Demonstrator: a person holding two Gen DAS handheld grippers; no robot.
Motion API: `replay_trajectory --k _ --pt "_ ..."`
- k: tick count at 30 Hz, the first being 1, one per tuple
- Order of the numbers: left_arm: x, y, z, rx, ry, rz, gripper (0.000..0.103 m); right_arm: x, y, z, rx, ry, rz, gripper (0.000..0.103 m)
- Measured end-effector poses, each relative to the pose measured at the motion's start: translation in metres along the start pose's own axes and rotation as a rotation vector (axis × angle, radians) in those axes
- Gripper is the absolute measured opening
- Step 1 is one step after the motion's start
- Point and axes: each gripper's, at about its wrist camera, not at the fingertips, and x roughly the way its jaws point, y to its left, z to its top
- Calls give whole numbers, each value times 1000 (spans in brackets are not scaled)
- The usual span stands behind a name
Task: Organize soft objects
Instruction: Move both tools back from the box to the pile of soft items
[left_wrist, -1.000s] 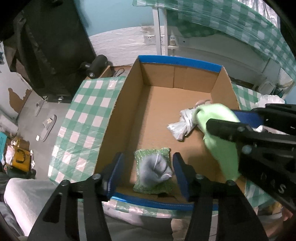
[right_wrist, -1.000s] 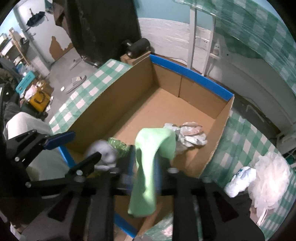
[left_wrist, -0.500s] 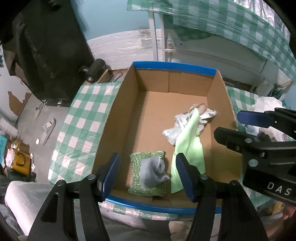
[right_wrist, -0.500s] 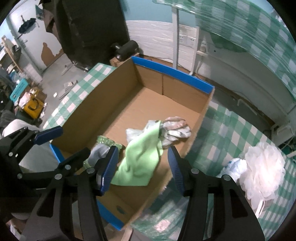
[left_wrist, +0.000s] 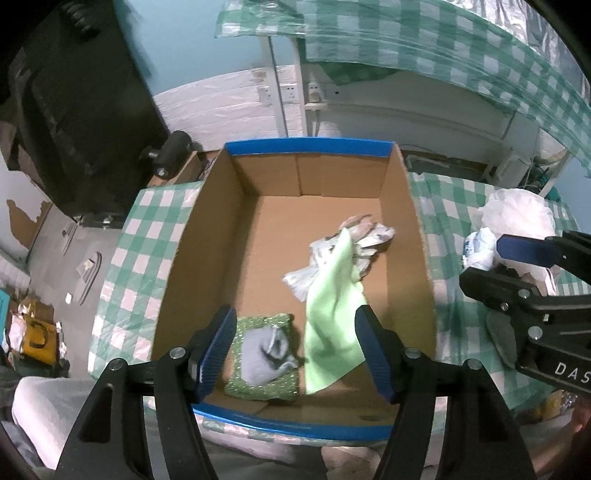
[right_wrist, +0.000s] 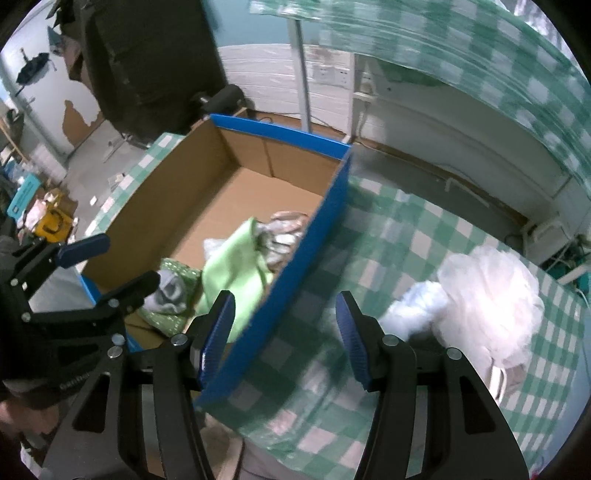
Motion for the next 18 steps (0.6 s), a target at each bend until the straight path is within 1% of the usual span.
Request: replay_trajectory --k 12,18 --pt "-8 -48 10 70 -10 -32 69 -20 -45 -32 62 10 -41 56" --pt "-12 -75 14 114 -16 -40 69 -32 -68 -45 95 -2 -61 56"
